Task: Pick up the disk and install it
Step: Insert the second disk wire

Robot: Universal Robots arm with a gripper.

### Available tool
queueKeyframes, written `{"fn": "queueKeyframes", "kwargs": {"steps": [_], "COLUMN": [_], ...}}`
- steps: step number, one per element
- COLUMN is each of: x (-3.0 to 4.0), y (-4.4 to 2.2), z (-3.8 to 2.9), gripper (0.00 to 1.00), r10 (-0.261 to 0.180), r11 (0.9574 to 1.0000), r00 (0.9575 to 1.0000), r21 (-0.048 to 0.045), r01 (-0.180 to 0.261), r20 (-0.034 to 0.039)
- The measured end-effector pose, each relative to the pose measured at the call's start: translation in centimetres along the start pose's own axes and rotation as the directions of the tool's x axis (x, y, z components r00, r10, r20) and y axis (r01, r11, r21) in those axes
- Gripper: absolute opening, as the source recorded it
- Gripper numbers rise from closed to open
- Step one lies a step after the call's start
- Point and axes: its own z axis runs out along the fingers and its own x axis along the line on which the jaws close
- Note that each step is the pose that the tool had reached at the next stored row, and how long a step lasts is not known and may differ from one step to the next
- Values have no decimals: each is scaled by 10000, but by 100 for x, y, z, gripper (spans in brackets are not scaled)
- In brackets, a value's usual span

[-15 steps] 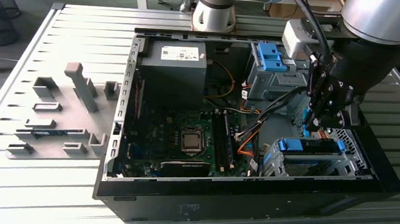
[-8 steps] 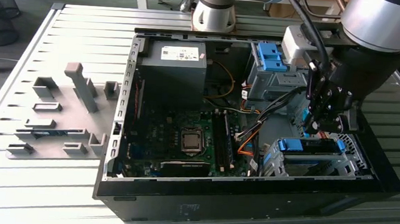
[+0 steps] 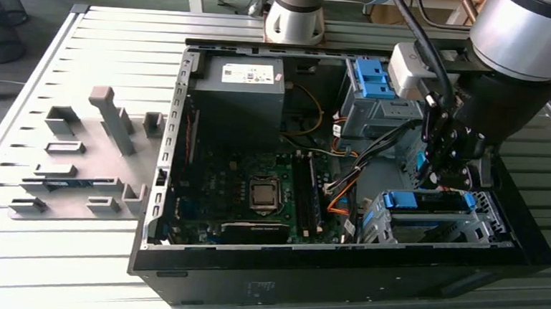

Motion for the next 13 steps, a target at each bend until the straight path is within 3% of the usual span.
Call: {"fn": "queueKeyframes", "kwargs": {"steps": [4, 5, 7, 8, 12, 13], "x": [2, 4, 15, 22, 71, 84], "y": [0, 0, -1, -1, -3, -3], "z": [0, 1, 2, 4, 20, 23], "gripper": [16, 16, 16, 16, 16, 16], "r10": [1, 5, 17, 20, 28, 35], "r11": [10000, 10000, 10000, 10000, 10000, 10000], "r00": [10000, 10000, 9997, 9995, 9991, 9986], "r21": [-1, -5, -15, -17, -25, -31], "r01": [-1, -5, -16, -20, -27, -33], "r20": [16, 66, 254, 310, 424, 527]}}
